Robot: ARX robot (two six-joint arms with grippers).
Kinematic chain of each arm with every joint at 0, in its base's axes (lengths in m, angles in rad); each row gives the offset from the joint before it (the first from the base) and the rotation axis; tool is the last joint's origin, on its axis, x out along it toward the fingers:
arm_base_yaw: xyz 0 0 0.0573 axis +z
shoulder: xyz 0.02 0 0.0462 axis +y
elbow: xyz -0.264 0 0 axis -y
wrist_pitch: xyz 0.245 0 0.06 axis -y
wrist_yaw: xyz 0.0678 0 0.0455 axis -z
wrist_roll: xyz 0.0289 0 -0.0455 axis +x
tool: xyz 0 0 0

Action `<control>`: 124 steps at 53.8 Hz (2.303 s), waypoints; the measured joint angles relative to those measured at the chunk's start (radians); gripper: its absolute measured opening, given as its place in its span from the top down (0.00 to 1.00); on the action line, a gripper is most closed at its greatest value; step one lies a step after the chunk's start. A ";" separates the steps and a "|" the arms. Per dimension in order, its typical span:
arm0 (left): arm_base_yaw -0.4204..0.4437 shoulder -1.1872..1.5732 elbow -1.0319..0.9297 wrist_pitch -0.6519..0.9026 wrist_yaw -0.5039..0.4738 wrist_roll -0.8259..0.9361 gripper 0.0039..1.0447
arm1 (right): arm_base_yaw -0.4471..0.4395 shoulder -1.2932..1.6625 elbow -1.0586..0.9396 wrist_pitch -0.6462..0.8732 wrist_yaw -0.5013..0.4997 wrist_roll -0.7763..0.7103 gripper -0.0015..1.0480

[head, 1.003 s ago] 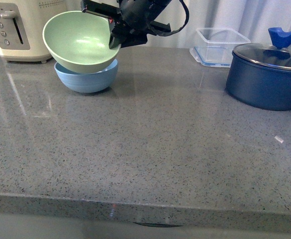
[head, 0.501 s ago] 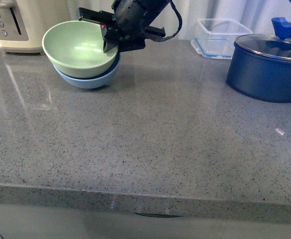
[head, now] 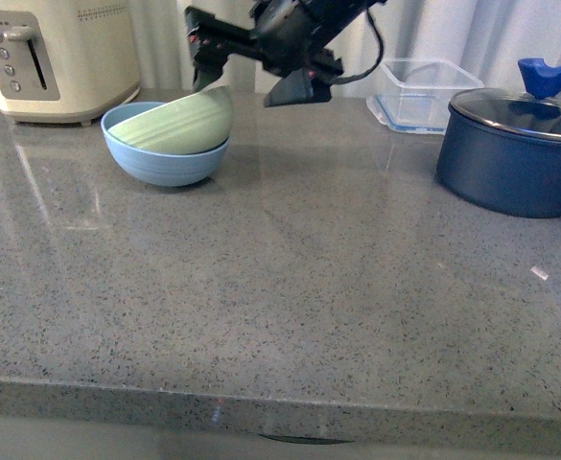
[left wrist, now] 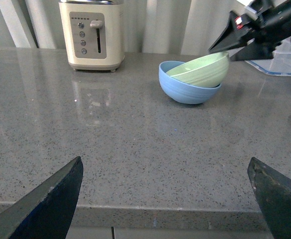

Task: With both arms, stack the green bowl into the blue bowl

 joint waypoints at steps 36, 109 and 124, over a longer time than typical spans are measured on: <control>0.000 0.000 0.000 0.000 0.000 0.000 0.06 | -0.445 -1.112 -1.276 0.375 -0.019 -0.075 0.10; 0.000 0.000 0.000 0.000 0.000 0.000 0.06 | -0.396 -1.891 -2.552 1.310 0.352 -0.120 0.99; 0.000 0.000 0.000 0.000 0.001 0.000 0.06 | -0.396 -2.020 -2.603 1.234 0.352 -0.120 0.99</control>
